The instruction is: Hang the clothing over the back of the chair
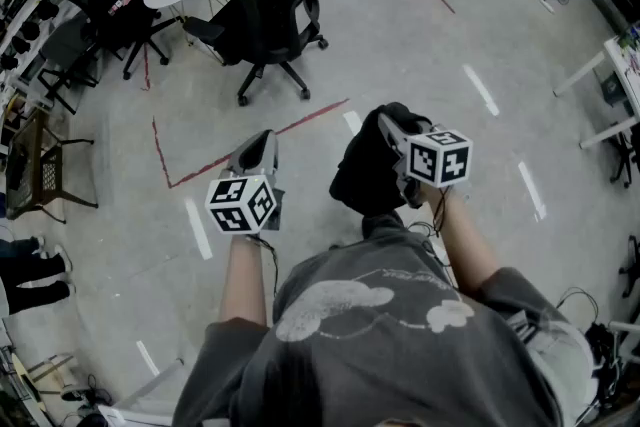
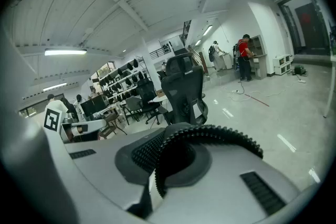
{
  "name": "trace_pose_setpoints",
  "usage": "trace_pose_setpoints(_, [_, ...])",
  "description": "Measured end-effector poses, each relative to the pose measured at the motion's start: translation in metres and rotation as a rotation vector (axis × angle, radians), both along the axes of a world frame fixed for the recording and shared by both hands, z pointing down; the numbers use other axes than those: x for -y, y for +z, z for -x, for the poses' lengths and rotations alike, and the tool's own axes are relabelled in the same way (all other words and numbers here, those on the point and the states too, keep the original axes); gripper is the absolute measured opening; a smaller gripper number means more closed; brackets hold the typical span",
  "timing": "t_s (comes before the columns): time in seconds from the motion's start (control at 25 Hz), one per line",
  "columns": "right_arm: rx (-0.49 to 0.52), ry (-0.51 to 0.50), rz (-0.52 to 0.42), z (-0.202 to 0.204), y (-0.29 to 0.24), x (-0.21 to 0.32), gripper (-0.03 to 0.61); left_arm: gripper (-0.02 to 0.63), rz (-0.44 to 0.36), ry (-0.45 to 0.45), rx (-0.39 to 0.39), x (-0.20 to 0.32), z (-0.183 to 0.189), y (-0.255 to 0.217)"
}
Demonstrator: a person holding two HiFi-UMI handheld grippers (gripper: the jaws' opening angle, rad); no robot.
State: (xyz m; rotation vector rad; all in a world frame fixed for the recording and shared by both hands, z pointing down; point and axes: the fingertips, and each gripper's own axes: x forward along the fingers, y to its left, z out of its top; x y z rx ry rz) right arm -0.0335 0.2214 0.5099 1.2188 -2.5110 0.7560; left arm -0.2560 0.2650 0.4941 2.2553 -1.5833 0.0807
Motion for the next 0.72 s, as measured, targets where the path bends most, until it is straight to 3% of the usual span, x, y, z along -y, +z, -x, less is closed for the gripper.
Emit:
trace_pose_setpoints(0.44, [0.018,0.002,-0.014,0.003,-0.009,0.005,-0.006,0.002,0.013,-0.002,-0.005,-0.001,0.002,0.001])
trace_pose_setpoints(0.72, [-0.001,-0.005,-0.016,-0.003,-0.002,0.01,-0.006,0.002,0.065,0.005,-0.021,0.001,-0.002,0.018])
